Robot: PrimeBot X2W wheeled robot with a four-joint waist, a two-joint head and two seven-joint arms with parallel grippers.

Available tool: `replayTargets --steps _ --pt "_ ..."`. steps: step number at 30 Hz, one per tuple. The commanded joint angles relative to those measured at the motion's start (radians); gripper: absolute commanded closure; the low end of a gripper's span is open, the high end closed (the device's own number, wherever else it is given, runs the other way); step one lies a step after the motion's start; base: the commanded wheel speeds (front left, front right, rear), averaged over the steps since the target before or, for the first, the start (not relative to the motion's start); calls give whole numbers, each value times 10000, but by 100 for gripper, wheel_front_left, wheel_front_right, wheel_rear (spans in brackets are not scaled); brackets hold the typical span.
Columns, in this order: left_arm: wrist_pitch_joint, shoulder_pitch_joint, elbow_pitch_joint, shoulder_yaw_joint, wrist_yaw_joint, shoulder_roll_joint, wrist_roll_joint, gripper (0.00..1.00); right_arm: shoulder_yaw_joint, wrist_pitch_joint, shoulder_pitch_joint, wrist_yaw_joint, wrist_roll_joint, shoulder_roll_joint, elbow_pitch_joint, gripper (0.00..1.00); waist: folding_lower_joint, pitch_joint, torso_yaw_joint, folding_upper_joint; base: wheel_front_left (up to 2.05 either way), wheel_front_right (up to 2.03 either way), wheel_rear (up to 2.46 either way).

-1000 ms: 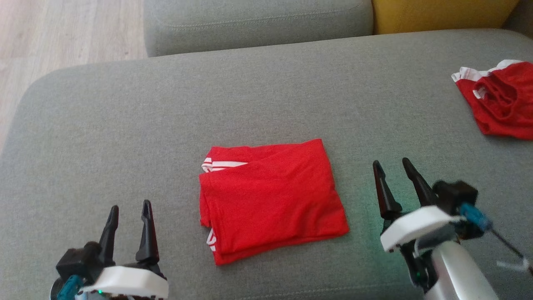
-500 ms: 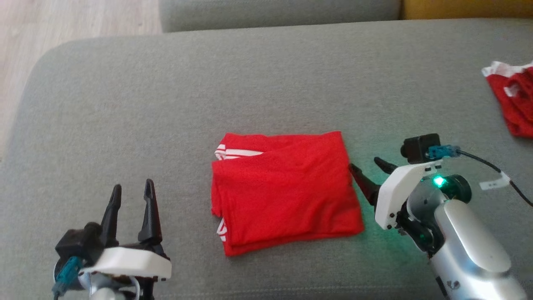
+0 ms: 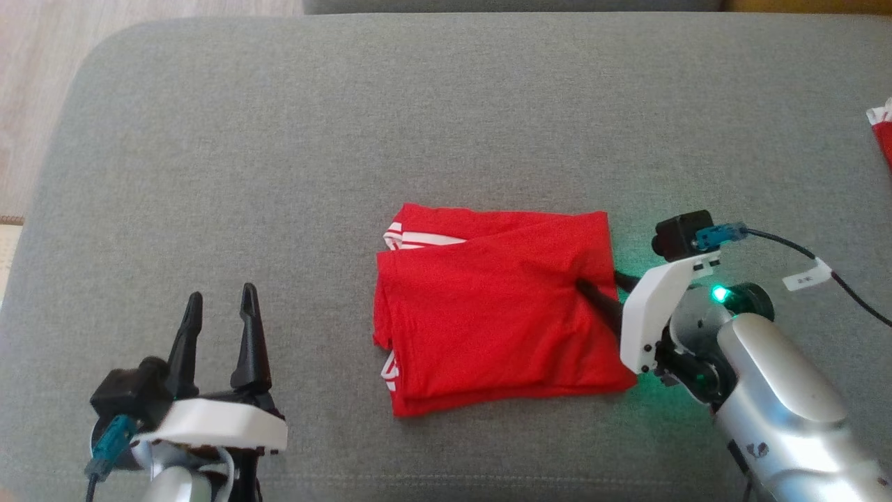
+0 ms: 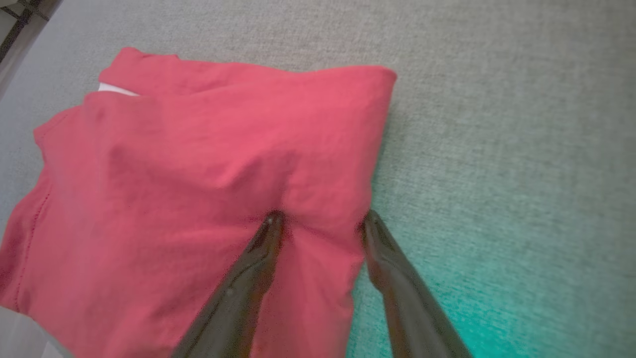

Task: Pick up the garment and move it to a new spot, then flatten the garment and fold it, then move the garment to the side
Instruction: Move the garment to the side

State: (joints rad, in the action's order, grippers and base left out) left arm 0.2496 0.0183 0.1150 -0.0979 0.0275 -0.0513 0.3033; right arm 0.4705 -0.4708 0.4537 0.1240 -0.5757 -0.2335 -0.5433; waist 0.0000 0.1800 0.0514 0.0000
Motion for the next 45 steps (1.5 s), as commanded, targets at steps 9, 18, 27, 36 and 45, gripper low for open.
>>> replayTargets --steps 9,18,27,36,45 --pt "122 -358 -524 313 -4 10 -120 0 911 371 889 67 -466 -669 472 100 0 170 -797 0 0 0 0" --pt "122 -550 -825 -4 -144 10 -450 0 522 430 1561 67 -219 -1794 1080 100 0 648 -2266 0 0 0 0" --pt "122 -983 -970 -34 -403 -75 -1026 0 -94 399 2376 67 142 -1873 1684 100 0 1613 -4499 0 0 0 0" --pt "122 -1424 -849 -109 -612 -378 -1336 0 -421 772 2761 67 449 -1229 1599 100 0 2242 -5887 0 0 0 0" --pt "122 -1578 -815 -159 -605 -378 -1308 0 -552 1128 3793 67 1017 -745 824 100 0 2206 -5490 0 0 0 0"
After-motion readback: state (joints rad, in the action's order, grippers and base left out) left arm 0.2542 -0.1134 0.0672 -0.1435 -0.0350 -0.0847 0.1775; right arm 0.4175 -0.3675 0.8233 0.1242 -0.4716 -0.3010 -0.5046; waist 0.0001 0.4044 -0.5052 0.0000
